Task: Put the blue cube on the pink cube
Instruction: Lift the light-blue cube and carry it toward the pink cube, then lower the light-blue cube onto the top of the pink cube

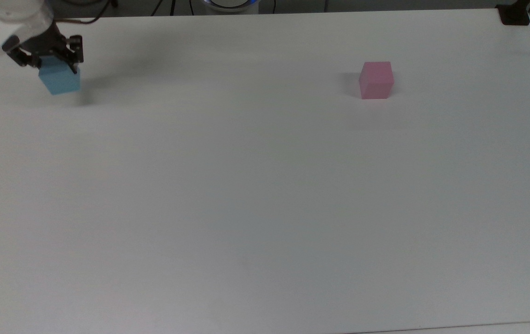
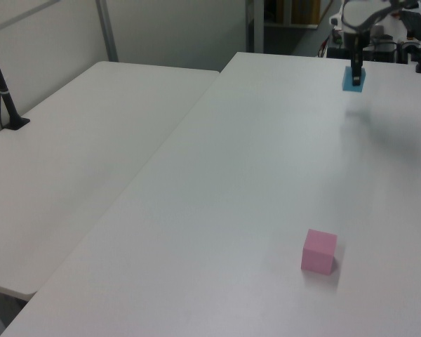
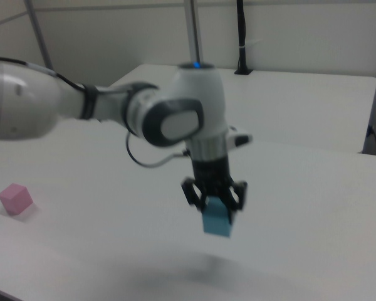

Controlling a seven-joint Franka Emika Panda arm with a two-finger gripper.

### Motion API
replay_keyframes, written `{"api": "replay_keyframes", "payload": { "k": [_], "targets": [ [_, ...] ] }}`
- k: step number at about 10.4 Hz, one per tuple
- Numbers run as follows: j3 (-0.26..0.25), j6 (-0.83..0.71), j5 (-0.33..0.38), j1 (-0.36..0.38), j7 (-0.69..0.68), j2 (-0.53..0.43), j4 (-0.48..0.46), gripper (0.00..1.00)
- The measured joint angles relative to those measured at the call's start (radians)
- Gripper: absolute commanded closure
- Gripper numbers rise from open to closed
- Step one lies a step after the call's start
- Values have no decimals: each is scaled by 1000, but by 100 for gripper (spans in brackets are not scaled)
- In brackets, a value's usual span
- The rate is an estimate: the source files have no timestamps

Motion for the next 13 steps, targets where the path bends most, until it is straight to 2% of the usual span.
{"api": "replay_keyframes", "payload": {
  "k": [2, 4, 6, 8, 10, 12, 13],
  "targets": [
    [60, -98, 0, 24, 133, -80, 39, 85],
    [169, -202, -1, 32, 243, -107, 84, 85],
    [326, -320, -19, 39, 369, -120, 127, 85],
    [495, -365, -28, 48, 514, -127, 133, 85],
    [658, -385, -32, 94, 695, -124, 129, 83],
    [743, -385, -34, 145, 828, -122, 127, 82],
    [754, -385, -34, 204, 907, -115, 124, 81]
  ]
}}
